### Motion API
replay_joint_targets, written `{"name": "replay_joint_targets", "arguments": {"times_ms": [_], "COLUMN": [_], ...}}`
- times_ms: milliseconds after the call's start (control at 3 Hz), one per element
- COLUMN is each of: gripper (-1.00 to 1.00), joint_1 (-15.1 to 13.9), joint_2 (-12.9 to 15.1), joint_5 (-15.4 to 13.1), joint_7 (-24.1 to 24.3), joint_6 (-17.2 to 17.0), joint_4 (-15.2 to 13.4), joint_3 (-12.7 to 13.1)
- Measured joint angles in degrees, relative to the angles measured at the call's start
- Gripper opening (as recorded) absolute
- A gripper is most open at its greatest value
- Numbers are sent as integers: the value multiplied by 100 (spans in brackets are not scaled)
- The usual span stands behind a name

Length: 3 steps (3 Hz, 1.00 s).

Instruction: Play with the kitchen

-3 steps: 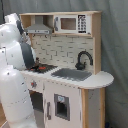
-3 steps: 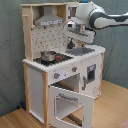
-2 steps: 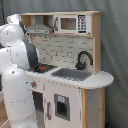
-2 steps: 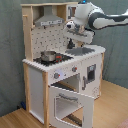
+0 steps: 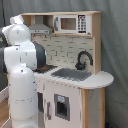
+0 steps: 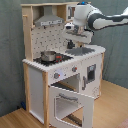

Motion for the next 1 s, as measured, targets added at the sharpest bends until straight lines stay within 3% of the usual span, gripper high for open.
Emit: {"name": "replay_joint_targets", "arguments": {"times_ms": [667, 1000], "gripper": [100, 100], "joint_1": [0, -36], "joint_2": [83, 25], "joint_5": [-64, -375], "joint_7": [-117, 338], "joint_6": [1139, 1007], "joint_4": [-326, -457], "joint_3": [-1, 80]}}
